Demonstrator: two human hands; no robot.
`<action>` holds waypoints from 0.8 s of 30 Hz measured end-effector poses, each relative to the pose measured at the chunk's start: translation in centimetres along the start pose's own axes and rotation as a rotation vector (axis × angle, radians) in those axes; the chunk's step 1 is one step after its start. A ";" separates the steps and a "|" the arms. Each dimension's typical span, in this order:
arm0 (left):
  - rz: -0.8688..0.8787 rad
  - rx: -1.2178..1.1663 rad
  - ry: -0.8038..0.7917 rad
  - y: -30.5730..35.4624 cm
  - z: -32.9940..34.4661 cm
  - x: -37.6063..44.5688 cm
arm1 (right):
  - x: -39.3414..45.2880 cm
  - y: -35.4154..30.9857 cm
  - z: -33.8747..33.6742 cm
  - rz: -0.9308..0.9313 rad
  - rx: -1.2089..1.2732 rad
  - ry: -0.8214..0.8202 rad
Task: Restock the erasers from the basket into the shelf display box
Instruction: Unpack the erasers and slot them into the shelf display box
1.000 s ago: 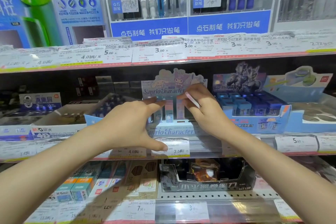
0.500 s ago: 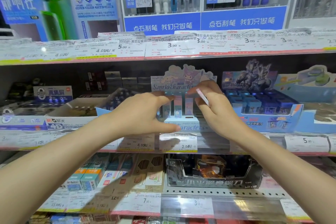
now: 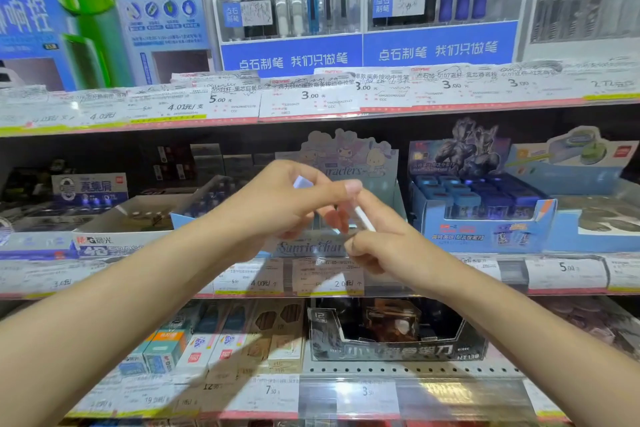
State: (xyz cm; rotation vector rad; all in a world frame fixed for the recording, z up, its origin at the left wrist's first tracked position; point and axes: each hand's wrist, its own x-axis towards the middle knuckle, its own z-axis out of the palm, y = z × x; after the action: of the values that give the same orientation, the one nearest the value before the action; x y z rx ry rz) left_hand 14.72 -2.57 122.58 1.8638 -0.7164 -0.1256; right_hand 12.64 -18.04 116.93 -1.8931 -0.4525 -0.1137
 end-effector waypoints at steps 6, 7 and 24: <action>-0.063 0.043 0.019 -0.5 -0.6 0.7 | -0.4 0.0 -0.1 -0.134 -0.189 0.026; -0.052 0.059 0.023 -0.5 -0.8 0.8 | -0.5 -0.1 -0.2 -0.135 -0.139 0.040; 0.260 1.237 0.007 -3.7 -2.3 1.1 | 3.2 0.9 -2.8 -0.284 -0.241 0.423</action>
State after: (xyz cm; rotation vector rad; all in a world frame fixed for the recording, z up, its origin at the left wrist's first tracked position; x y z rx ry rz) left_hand 18.02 -0.43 120.55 2.8725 -1.1608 0.6325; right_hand 16.27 -20.09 118.09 -1.9585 -0.4253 -0.7711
